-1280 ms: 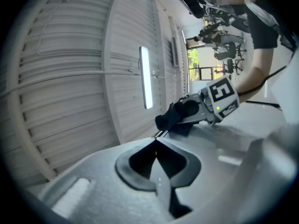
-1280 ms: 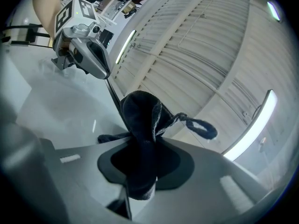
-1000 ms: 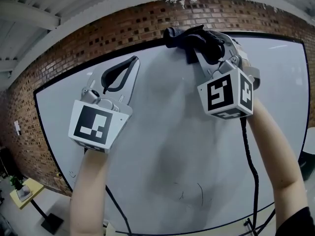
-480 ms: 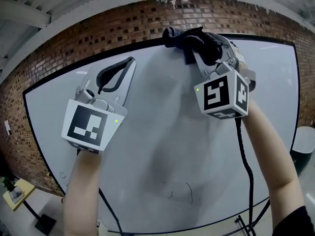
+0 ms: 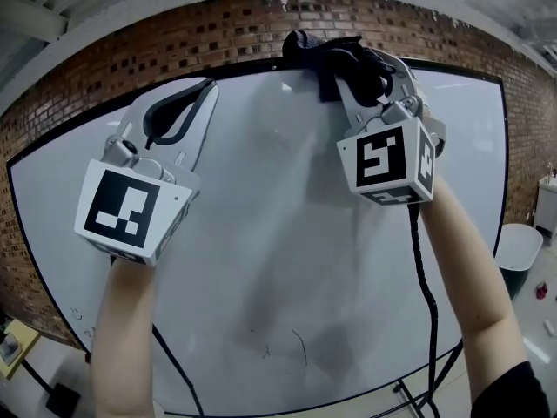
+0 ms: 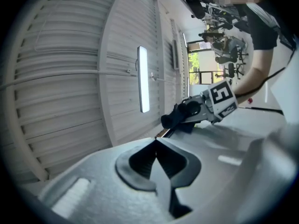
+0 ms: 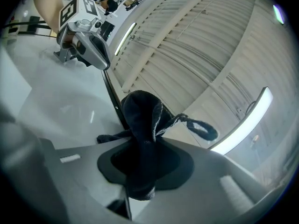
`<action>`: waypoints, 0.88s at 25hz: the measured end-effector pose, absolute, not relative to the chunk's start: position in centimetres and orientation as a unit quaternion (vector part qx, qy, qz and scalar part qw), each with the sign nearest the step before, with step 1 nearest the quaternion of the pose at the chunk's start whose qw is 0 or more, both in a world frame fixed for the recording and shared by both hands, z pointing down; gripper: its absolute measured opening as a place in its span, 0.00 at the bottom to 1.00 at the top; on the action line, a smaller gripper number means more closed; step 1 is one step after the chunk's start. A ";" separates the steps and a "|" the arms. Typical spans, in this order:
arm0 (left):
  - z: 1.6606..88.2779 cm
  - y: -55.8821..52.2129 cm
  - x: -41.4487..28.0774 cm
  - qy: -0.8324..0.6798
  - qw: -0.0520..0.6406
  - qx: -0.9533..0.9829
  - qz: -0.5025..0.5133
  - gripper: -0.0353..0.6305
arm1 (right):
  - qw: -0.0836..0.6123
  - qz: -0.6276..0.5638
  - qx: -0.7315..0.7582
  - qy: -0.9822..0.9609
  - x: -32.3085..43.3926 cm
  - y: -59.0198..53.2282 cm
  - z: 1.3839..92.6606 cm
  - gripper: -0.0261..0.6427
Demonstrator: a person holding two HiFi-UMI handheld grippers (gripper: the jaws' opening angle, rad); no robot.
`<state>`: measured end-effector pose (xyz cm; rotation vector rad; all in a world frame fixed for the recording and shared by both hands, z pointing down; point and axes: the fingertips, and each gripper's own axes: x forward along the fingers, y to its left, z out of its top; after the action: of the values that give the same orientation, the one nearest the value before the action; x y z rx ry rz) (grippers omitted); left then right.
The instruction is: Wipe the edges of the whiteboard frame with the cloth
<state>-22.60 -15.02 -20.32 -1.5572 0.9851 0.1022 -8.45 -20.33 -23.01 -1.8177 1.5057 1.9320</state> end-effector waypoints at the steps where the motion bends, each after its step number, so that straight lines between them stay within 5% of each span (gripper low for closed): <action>1: -20.1 -15.2 -21.9 0.427 0.607 -0.669 0.037 0.06 | 0.046 0.634 -0.595 0.492 -7.7 -20.4 -23.0 0.16; 22: -19.8 -18.5 -4.4 0.442 0.629 -0.640 0.004 0.06 | 0.051 0.640 -0.603 0.474 11.1 -22.8 -22.7 0.16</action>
<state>-4.44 -18.55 -19.78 -1.4664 1.0119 0.0099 11.14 -22.77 -22.71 -1.8347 1.4419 1.9480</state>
